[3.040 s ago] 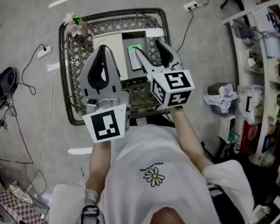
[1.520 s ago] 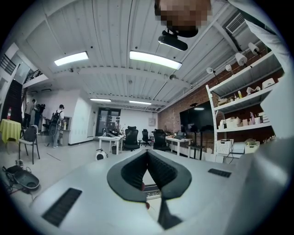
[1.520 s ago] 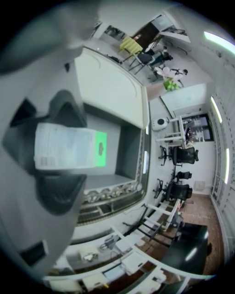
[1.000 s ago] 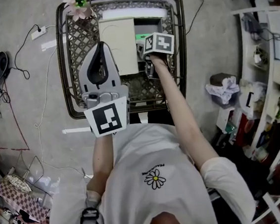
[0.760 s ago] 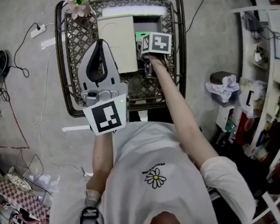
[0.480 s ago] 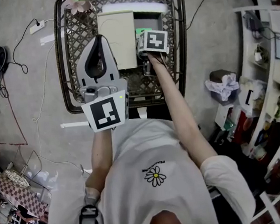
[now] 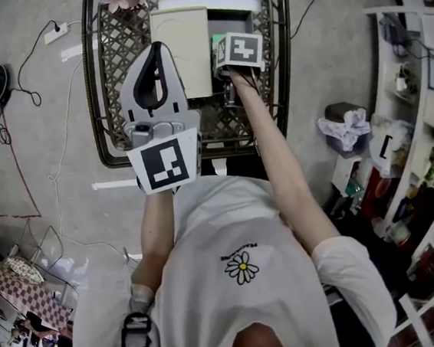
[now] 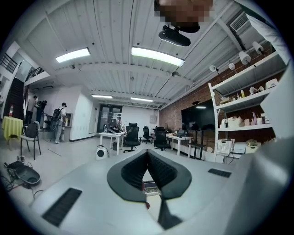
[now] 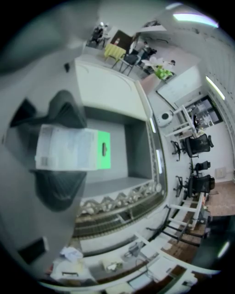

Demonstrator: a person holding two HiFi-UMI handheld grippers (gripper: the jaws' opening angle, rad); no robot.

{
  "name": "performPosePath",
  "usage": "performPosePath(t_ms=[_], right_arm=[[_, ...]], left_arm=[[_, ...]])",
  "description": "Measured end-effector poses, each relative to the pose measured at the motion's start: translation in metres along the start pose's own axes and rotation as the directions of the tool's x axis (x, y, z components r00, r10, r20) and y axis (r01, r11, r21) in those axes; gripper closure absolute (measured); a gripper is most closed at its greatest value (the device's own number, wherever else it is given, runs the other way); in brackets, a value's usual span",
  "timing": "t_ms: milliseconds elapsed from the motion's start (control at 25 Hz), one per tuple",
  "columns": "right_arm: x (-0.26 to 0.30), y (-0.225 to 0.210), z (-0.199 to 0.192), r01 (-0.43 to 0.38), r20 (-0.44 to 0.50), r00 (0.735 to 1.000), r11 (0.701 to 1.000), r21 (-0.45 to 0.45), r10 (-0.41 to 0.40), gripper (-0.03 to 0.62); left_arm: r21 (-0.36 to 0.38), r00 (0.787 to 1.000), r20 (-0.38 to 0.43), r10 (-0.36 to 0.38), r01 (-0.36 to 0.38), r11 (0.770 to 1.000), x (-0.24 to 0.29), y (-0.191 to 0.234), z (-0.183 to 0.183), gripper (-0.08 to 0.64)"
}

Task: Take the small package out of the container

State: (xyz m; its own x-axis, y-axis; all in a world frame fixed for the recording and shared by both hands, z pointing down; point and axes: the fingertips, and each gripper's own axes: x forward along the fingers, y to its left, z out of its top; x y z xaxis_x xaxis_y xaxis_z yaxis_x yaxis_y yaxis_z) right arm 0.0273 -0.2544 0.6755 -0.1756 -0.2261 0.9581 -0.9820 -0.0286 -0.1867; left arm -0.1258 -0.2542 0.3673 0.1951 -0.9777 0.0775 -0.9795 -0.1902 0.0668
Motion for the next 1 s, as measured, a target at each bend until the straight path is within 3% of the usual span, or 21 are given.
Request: performPosePath(t_ms=[160, 440, 1000], right_arm=[[-0.004, -0.008, 0.004, 0.059, 0.036, 0.998, 0.998, -0.012, -0.059, 0.29], [-0.003, -0.003, 0.005, 0.009, 0.027, 1.0, 0.998, 0.063, -0.01, 0.288], [0.012, -0.002, -0.009, 0.036, -0.031, 0.999, 0.997, 0.072, -0.034, 0.284]], left_arm=[[0.004, 1.0, -0.007, 0.0, 0.0, 1.0, 0.0, 0.001, -0.003, 0.535], [-0.001, 1.0, -0.008, 0.012, -0.012, 1.0, 0.003, 0.005, -0.004, 0.535], [-0.003, 1.0, -0.013, 0.012, -0.012, 1.0, -0.002, 0.001, -0.005, 0.535]])
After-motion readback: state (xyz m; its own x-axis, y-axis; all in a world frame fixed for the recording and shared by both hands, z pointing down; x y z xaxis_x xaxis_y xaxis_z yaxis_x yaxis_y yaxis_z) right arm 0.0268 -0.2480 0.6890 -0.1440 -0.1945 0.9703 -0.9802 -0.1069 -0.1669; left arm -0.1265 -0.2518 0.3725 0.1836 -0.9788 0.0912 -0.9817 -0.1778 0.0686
